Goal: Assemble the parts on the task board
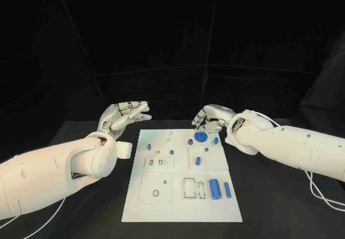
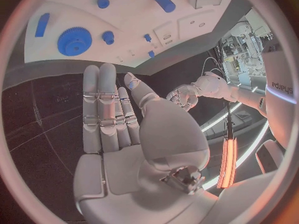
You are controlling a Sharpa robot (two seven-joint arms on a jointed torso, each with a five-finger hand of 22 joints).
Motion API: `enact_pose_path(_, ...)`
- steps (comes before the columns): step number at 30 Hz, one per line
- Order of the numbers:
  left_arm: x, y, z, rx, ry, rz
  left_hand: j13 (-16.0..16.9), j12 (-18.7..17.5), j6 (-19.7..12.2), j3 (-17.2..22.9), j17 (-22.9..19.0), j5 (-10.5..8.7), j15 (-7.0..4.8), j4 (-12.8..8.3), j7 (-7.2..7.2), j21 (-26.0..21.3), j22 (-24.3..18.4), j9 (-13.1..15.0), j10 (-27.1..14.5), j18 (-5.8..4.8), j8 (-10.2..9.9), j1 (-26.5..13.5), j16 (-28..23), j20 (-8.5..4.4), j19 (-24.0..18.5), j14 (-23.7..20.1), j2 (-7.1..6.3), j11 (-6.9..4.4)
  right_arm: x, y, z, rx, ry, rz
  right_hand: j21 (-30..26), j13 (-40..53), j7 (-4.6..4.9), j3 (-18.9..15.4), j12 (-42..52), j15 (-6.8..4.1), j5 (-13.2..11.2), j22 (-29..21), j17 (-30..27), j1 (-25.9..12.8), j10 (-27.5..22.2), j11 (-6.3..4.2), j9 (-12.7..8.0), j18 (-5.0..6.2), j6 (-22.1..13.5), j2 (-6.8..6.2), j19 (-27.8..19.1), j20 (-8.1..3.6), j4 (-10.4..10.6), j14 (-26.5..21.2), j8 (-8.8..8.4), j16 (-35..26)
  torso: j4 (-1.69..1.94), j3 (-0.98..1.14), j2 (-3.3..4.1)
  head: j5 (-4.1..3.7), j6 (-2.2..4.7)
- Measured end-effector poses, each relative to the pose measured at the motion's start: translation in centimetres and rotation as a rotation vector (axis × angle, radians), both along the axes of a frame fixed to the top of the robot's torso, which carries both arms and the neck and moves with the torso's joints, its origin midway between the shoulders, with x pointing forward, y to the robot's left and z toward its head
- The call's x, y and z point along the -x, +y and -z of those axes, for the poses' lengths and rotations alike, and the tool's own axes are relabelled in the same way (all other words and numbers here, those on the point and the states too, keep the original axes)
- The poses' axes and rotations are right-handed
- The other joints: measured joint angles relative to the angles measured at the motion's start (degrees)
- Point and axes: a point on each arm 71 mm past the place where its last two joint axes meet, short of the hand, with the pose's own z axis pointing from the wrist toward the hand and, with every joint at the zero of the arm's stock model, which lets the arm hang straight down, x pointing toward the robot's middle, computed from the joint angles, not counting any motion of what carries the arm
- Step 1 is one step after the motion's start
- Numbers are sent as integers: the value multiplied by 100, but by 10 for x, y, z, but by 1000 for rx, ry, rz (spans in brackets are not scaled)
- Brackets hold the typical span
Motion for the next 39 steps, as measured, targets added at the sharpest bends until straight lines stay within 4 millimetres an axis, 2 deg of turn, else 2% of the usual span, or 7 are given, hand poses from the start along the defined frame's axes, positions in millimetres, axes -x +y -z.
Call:
enact_pose_path(4,8,-8,-1,12,5,35,-5,-4,20,1,6,0,0,-32,20,0,-11,-6,0,0,-21,0,-6,0,0,0,0,0,-2,4,3,69,-2,-4,569,0,37,155,0,0,0,515,378,-68,-152,33,0,-1,-48,-43,53,49,15,0,0,539,42,-15,65,-57,5)
enact_pose_path(10,14,-16,-3,22,9,65,-5,-5,20,1,6,0,0,-32,20,0,-10,-6,0,0,-21,0,-7,0,0,0,0,0,-4,11,6,137,3,-14,1246,7,12,267,0,0,0,1304,855,-110,-202,43,-1,0,-133,-84,175,73,33,0,1,1119,98,-31,155,-90,27)
enact_pose_path(14,14,-17,-3,23,11,70,-5,-28,20,1,5,0,0,-32,20,0,-16,-6,0,0,-21,0,-41,0,0,-1,0,0,-4,16,8,168,11,-22,1472,7,12,319,0,0,0,1569,1103,-110,-243,43,-1,-1,-133,-84,223,79,41,0,1,1393,127,-35,198,-103,31)
enact_pose_path(27,13,-15,-2,20,15,70,-4,-28,19,1,11,0,0,-32,20,0,-21,-5,-1,-1,-21,0,-41,1,-1,-1,0,1,-6,16,14,246,45,-23,1855,6,-4,414,0,0,1,2032,1621,-147,-242,43,-1,-1,-149,-122,288,99,74,0,1,1941,158,-30,269,-111,31)
enact_pose_path(28,13,-15,-2,20,15,70,-4,-28,19,1,11,0,0,-32,20,0,-21,-5,-1,-1,-21,0,-41,1,-1,-1,0,1,-6,16,14,249,47,-23,1895,7,-4,436,0,0,1,2079,1675,-147,-242,43,-2,-17,-149,-122,306,81,69,-1,1,1994,158,-29,273,-111,30)
enact_pose_path(29,13,-14,-2,20,15,70,-4,-28,19,1,11,0,0,-32,20,0,-21,-5,-1,-1,-21,0,-41,1,-1,-1,0,1,-6,17,14,254,50,-24,1920,7,-4,447,0,0,1,2110,1711,-147,-242,43,-1,-93,-149,-122,318,93,70,-1,1,2033,159,-29,276,-112,30)
enact_pose_path(39,12,-13,-1,18,17,69,-4,-28,19,1,18,0,0,-32,20,0,-21,-5,-1,-1,-21,0,-41,1,-1,-1,0,1,-8,19,17,278,66,-26,2080,6,-4,614,0,0,1,2285,1914,-147,-227,30,0,-94,-149,-122,326,102,61,-1,2,2264,171,-21,304,-125,41)
